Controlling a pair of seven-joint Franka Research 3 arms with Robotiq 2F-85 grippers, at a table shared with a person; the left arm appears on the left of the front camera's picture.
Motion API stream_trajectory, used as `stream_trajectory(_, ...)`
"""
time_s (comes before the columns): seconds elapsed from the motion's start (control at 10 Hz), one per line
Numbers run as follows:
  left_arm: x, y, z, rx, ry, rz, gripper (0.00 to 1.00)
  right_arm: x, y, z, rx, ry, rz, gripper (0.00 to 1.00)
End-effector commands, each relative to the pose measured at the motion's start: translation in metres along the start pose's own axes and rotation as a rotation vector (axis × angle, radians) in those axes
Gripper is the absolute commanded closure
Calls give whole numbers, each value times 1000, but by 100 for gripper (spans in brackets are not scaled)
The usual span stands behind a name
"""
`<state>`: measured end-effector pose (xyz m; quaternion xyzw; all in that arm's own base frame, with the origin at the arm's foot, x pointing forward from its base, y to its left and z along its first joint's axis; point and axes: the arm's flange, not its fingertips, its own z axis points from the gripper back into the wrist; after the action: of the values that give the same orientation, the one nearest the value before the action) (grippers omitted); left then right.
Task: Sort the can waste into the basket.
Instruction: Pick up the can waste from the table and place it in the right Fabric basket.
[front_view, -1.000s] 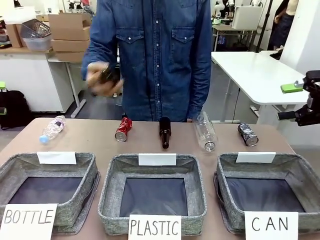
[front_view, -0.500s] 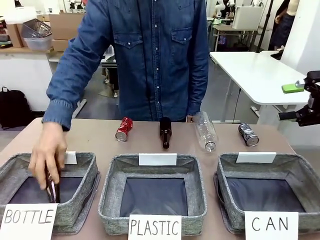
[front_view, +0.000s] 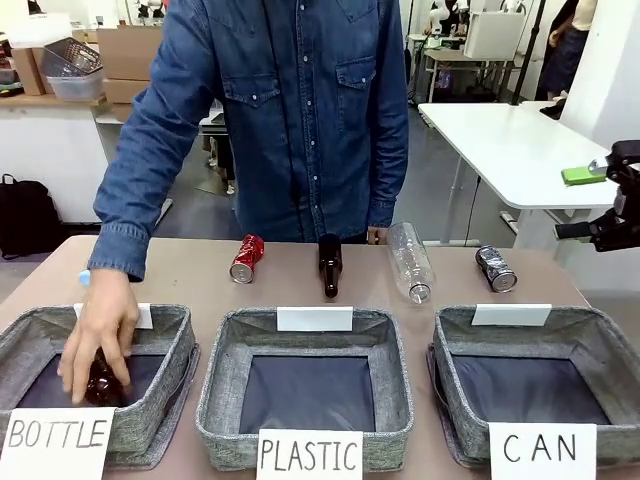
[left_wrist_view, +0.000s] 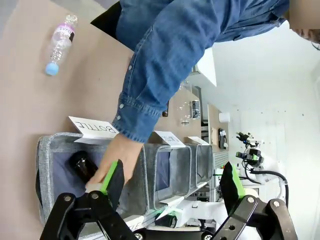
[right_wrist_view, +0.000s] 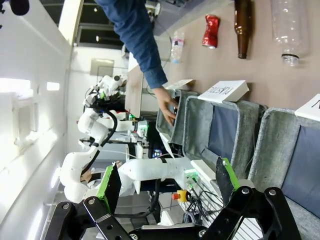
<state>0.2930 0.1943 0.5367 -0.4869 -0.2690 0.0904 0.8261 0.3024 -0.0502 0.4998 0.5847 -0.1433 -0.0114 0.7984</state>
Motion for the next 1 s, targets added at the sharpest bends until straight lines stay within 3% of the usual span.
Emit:
stream_trajectory(0.0, 4, -2, 7, 19, 15, 4, 0, 4, 1, -2, 22, -11, 28, 0)
stream_trajectory(0.2, 8, -7, -6, 20, 46, -14, 0, 4, 1, -2, 22, -11, 28, 0)
stream_trajectory(0.4, 26, -16, -62, 103, 173, -24, 0, 4, 1, -2, 22, -11, 28, 0)
stream_trajectory(0.9, 57, -61, -273, 535, 323, -98, 0, 4, 1, -2, 22, -11, 28, 0)
